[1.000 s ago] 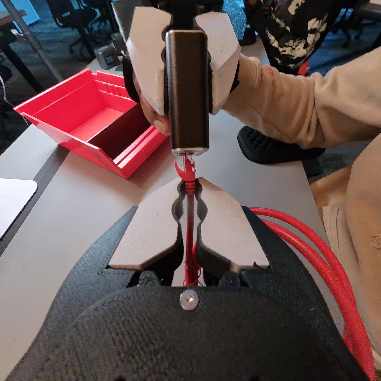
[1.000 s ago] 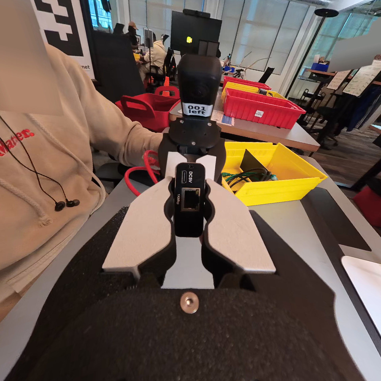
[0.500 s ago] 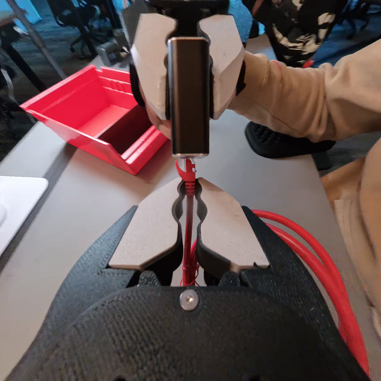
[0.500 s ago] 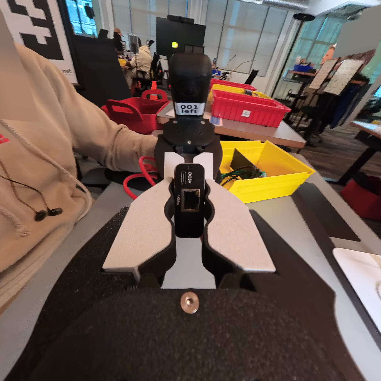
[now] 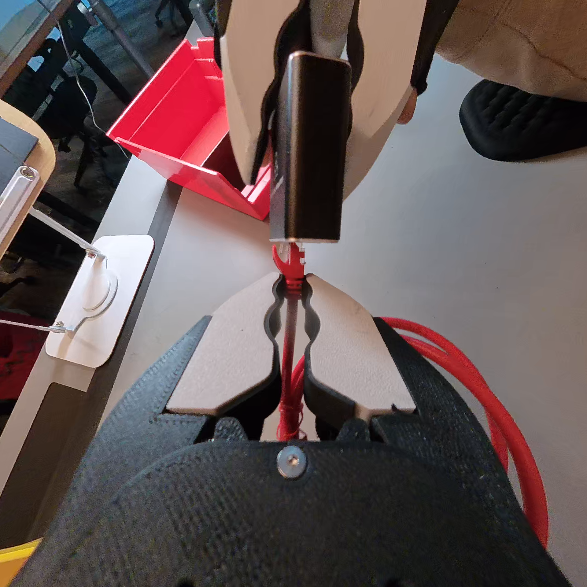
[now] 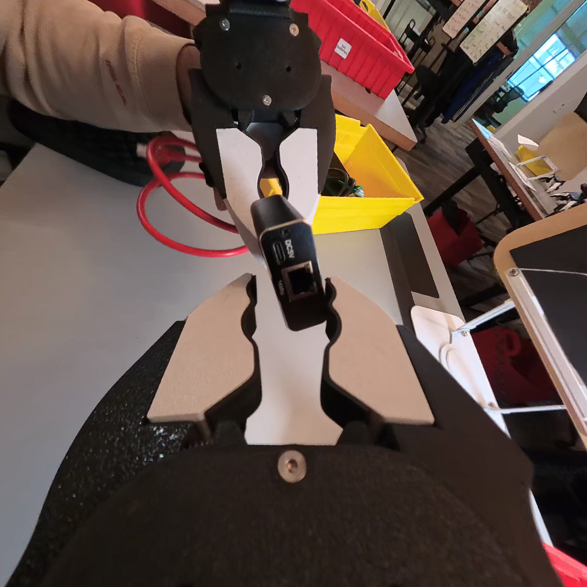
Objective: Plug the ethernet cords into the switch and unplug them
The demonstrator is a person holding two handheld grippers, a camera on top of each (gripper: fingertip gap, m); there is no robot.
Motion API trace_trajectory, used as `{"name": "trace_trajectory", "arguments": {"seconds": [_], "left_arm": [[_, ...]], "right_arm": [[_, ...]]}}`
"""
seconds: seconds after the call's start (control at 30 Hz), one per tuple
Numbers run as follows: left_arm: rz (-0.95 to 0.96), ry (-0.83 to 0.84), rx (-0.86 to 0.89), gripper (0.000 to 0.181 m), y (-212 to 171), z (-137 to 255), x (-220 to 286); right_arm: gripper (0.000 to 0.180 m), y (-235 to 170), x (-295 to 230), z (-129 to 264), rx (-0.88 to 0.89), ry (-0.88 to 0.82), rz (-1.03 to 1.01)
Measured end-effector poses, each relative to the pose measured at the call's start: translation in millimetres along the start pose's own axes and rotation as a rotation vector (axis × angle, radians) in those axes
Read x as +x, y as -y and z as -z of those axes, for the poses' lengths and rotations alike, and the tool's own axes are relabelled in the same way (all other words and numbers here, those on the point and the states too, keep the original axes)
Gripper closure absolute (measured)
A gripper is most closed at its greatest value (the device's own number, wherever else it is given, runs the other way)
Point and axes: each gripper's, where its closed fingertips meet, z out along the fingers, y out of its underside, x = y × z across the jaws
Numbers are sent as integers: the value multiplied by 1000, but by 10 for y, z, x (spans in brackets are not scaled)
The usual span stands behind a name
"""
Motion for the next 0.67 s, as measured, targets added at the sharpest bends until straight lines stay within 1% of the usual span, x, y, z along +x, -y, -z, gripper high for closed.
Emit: {"name": "trace_trajectory", "arguments": {"seconds": [0.03,0.1,0.2,0.27,0.37,0.47,0.53,0.6,0.67], "left_arm": [[-1,-1,-12,171,-14,-3,6],[-5,-2,-45,171,-62,-7,9],[-21,6,-86,171,-134,-21,2],[-36,2,-124,171,-194,-35,16],[-61,-6,-184,171,-282,-57,49],[-64,-17,-226,171,-345,-77,74],[-55,-18,-254,170,-394,-84,69],[-54,15,-284,170,-452,-76,6],[-34,41,-262,169,-444,-46,-71]], "right_arm": [[138,2,-6,-22,7,1,3],[138,33,-10,-51,21,-13,30],[131,56,-31,-76,3,-27,62],[127,62,-31,-83,-23,-45,91],[127,30,-72,-110,-99,-67,186],[133,-92,-139,-195,-218,-74,291],[148,-186,-119,-254,-281,-104,355],[153,-253,-92,-297,-296,-116,379],[153,-289,-22,-315,-283,-149,386]]}}
